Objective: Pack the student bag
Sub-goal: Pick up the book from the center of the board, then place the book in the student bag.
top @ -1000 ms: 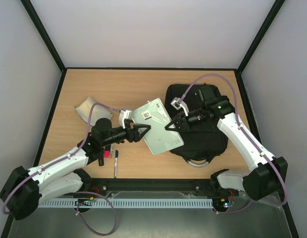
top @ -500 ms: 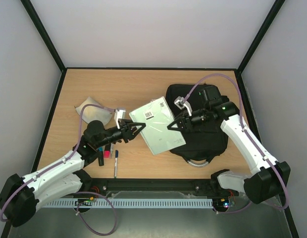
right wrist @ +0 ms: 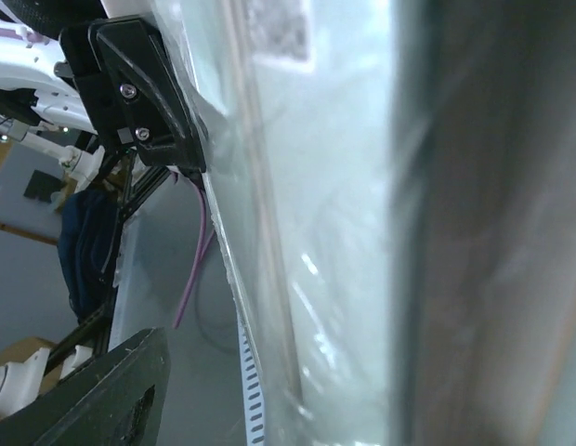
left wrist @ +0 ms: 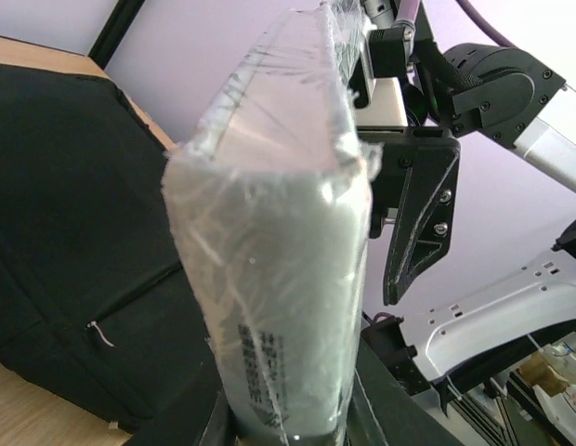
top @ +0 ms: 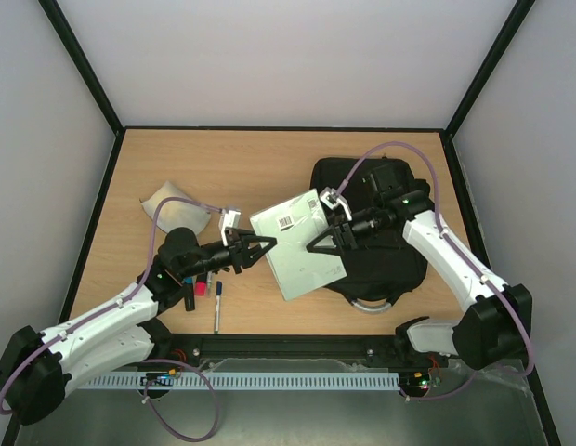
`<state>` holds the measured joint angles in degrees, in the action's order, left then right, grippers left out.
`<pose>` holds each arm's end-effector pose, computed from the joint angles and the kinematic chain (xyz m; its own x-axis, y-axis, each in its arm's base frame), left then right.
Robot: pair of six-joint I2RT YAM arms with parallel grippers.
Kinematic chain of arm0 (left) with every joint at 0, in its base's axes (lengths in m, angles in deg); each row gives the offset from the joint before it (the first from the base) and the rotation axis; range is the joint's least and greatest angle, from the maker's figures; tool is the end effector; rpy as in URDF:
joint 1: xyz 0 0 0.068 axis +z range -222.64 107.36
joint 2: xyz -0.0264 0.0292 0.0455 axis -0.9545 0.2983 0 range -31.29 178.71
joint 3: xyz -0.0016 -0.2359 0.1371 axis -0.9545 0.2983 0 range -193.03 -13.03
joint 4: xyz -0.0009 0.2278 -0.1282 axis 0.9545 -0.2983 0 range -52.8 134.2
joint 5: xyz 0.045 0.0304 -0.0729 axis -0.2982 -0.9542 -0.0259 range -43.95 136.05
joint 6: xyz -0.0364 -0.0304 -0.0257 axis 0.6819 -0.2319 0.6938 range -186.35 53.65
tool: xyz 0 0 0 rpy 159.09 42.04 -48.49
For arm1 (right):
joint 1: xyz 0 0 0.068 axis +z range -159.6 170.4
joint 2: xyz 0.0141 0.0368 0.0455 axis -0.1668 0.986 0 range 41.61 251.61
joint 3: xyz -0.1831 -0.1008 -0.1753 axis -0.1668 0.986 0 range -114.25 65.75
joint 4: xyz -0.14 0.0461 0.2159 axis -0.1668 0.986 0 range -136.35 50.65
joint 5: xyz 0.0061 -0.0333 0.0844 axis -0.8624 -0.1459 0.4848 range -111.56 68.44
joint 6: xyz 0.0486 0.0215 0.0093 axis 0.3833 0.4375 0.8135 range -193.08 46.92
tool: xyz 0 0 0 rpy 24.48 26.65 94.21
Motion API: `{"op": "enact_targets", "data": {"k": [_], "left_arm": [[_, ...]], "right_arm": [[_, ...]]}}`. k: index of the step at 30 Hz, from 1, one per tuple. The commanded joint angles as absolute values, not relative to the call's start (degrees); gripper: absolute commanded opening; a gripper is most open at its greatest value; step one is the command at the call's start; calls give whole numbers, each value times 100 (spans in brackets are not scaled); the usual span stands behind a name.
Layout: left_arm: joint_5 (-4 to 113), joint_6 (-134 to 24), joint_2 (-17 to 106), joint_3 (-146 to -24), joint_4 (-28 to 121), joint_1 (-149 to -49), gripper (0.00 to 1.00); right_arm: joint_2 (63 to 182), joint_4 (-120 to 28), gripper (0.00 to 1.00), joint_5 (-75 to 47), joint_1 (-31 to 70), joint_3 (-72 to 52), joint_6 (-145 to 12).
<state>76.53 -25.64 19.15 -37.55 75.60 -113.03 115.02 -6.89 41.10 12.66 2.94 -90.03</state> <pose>0.1426 -0.1450 0.2739 -0.5598 -0.2617 -0.7862 0.7623 0.2093 -0.6124 0.2235 0.1257 0.3111 -0.4744 -0.3389 -0.8125 -0.8780 0.1154 0.4645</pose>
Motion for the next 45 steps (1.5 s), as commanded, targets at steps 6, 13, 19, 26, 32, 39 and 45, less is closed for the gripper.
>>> {"op": "enact_targets", "data": {"k": [6, 13, 19, 26, 32, 39, 45], "left_arm": [[7278, -2442, 1724, -3989, 8301, -11145, 2], [6944, -2584, 1843, -4153, 7694, -11010, 35], [6594, -2795, 2147, -4334, 7101, -11009, 82], [5871, -3485, 2651, -4772, 6230, -11353, 85], [4661, -5033, 4100, -6132, 5005, -12663, 82], [4221, -6562, 5778, -7298, 4453, -13929, 77], [3905, -7460, 7026, -8350, 3712, -14593, 80]], "right_arm": [[11616, -363, 46, 4558, 1290, 601, -9251], [11575, -400, 14, 4679, 1221, 523, -9113], [11598, -644, 3, 4504, 757, 457, -8710], [11514, -784, 1, 3425, -298, 223, -8399], [10733, -1206, 1, 1786, -1149, 321, -8081], [9841, -1941, 1, -32, -1721, 861, -7669], [9472, -2434, 1, -392, -1979, 1250, -7486]]}}
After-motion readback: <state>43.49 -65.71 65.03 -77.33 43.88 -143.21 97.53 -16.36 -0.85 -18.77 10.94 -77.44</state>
